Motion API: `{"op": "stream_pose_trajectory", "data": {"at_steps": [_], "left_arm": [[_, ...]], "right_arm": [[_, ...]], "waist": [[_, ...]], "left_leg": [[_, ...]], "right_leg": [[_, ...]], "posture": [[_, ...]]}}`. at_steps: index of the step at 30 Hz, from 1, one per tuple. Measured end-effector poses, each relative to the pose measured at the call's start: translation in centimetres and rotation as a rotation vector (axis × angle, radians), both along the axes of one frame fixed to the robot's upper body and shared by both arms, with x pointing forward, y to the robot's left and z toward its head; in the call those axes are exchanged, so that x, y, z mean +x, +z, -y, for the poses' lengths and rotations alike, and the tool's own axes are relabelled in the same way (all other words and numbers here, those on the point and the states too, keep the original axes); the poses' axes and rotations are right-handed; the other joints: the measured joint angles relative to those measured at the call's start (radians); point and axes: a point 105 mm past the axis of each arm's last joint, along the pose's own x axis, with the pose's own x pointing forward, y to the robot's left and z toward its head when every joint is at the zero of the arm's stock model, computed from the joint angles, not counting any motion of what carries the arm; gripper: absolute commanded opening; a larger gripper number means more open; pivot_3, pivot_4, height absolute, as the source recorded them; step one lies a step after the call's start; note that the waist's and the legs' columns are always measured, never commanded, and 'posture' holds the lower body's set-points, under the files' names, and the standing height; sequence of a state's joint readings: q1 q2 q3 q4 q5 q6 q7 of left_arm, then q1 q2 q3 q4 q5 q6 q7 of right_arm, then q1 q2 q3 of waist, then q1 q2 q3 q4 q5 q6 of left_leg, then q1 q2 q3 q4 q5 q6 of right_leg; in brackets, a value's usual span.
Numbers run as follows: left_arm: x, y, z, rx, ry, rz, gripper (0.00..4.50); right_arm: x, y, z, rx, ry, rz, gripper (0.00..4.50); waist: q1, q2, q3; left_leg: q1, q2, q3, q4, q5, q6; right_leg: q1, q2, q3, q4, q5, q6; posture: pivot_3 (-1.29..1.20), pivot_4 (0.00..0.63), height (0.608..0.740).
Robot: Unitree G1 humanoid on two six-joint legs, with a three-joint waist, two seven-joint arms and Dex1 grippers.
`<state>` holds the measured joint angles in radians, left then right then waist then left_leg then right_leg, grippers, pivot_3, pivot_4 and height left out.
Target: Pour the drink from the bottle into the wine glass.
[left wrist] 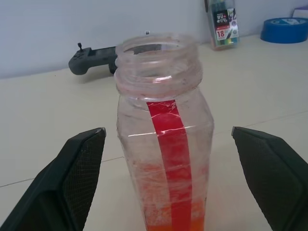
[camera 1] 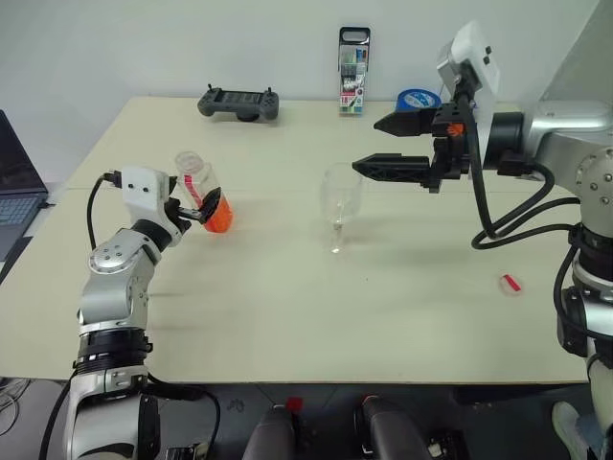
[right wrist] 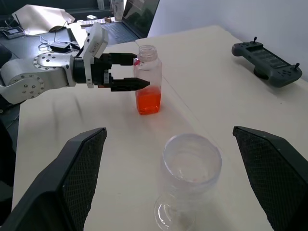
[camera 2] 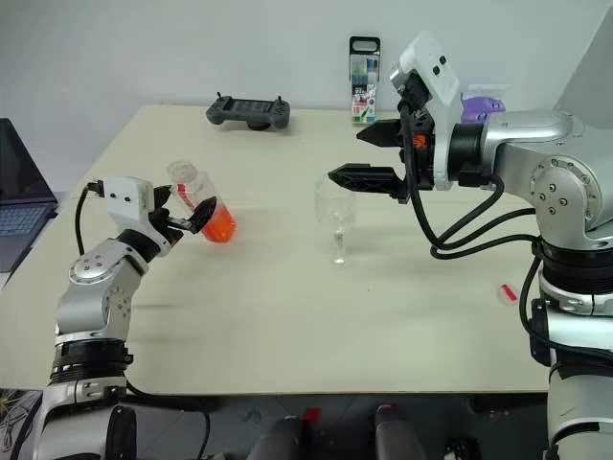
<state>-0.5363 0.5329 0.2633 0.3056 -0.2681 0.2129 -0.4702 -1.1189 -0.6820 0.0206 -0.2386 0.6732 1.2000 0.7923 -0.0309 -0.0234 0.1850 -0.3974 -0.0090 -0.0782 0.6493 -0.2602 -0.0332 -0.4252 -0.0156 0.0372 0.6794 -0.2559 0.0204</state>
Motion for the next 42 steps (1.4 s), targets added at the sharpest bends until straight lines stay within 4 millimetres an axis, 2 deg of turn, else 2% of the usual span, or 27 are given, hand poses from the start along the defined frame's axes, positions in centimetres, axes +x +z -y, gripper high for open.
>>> {"op": "stream_pose_trajectory", "data": {"at_steps": [4, 13, 16, 22, 24, 28, 30, 33, 35, 37, 39, 42], "left_arm": [[0.9, -0.2, 0.3, -0.02, -0.001, -0.003, 4.5], [2.5, 0.8, 1.1, -0.034, -0.014, 0.037, 4.5], [2.8, 0.8, 1.3, -0.017, -0.013, 0.04, 3.86], [3.0, 0.2, 1.1, -0.011, -0.004, 0.028, 1.97], [3.0, 0.2, 1.1, -0.012, -0.005, 0.03, 1.73], [3.4, 0.9, 1.5, -0.011, -0.04, 0.036, 1.72], [3.9, 2.2, 2.7, 0.003, -0.09, 0.06, 1.72], [4.7, 5.9, 5.6, 0.082, -0.196, 0.131, 1.72], [4.9, 8.9, 8.4, 0.2, -0.278, 0.212, 1.72], [4.7, 10.9, 10.6, 0.301, -0.335, 0.286, 1.72], [4.7, 11.5, 12.0, 0.372, -0.373, 0.326, 1.72], [4.8, 10.6, 13.6, 0.493, -0.418, 0.342, 1.72]], "right_arm": [[-0.4, -0.1, -0.5, 0.0, 0.014, 0.004, 4.48], [-0.8, -0.4, -0.7, -0.02, 0.005, 0.008, 4.48], [-1.0, -0.5, -0.8, -0.025, 0.013, 0.002, 4.5], [-0.9, -0.5, -0.5, -0.034, 0.0, 0.004, 4.5], [-0.9, -0.4, -0.4, -0.037, -0.005, 0.007, 4.5], [-1.0, -1.1, -0.1, -0.038, -0.021, 0.036, 4.5], [-1.0, -1.6, 0.4, -0.018, -0.048, 0.075, 4.5], [-1.4, -2.9, 1.9, 0.038, -0.117, 0.105, 4.5], [-1.8, -4.3, 3.1, 0.092, -0.187, 0.088, 4.5], [-2.3, -6.2, 3.5, 0.135, -0.244, 0.059, 4.5], [-2.7, -8.1, 3.4, 0.171, -0.295, 0.027, 4.5], [-2.7, -9.9, 2.5, 0.214, -0.363, 0.028, 4.5]], "waist": [[0.001, 0.0, 0.0], [0.0, 0.0, 0.0], [0.0, 0.0, 0.0], [0.001, 0.0, 0.0], [0.0, 0.0, 0.0], [0.001, 0.0, 0.0], [0.003, -0.001, 0.0], [0.015, -0.002, 0.001], [0.023, -0.002, 0.001], [0.026, -0.002, 0.001], [0.022, -0.002, 0.001], [0.003, -0.002, 0.001]], "left_leg": [[0.0, 0.0, -0.001, 0.0, 0.0, 0.0], [-0.001, 0.0, -0.001, 0.001, 0.0, 0.0], [0.0, 0.0, 0.0, 0.001, 0.0, 0.0], [-0.001, -0.001, -0.001, 0.001, 0.0, 0.0], [0.0, -0.001, 0.0, 0.001, 0.0, 0.0], [-0.002, -0.001, -0.001, 0.002, 0.0, 0.0], [-0.004, -0.001, -0.001, 0.004, 0.0, 0.0], [-0.008, -0.001, -0.004, 0.011, 0.0, 0.0], [-0.009, -0.004, -0.003, 0.012, 0.0, 0.0], [-0.006, -0.005, -0.001, 0.012, 0.0, 0.0], [-0.003, -0.006, 0.0, 0.012, 0.0, 0.0], [-0.002, -0.006, 0.001, 0.012, 0.0, 0.001]], "right_leg": [[0.0, 0.0, 0.0, 0.0, 0.0, 0.0], [0.0, 0.0, -0.001, 0.0, 0.0, 0.0], [0.0, 0.0, 0.0, 0.0, 0.0, 0.0], [0.0, 0.0, -0.001, 0.0, 0.0, 0.0], [0.0, 0.0, 0.0, 0.001, 0.0, 0.0], [0.0, 0.0, -0.002, 0.001, 0.0, 0.0], [0.0, 0.0, -0.003, 0.0, 0.0, 0.0], [0.001, 0.0, -0.007, 0.0, 0.0, 0.0], [0.001, 0.0, -0.008, 0.0, 0.0, 0.001], [0.003, 0.0, -0.005, 0.0, 0.001, 0.001], [0.004, 0.0, 0.0, 0.001, 0.001, 0.002], [0.004, 0.002, 0.002, 0.002, 0.001, 0.003]], "posture": [[0.0, 0.15, 0.74], [0.0, 0.15, 0.74], [0.0, 0.15, 0.74], [0.0, 0.15, 0.74], [0.0, 0.15, 0.74], [0.0, 0.15, 0.74], [0.0, 0.15, 0.74], [0.0, 0.15, 0.74], [0.0, 0.15, 0.74], [0.0, 0.15, 0.74], [0.0, 0.15, 0.74], [0.0, 0.15, 0.74]]}}
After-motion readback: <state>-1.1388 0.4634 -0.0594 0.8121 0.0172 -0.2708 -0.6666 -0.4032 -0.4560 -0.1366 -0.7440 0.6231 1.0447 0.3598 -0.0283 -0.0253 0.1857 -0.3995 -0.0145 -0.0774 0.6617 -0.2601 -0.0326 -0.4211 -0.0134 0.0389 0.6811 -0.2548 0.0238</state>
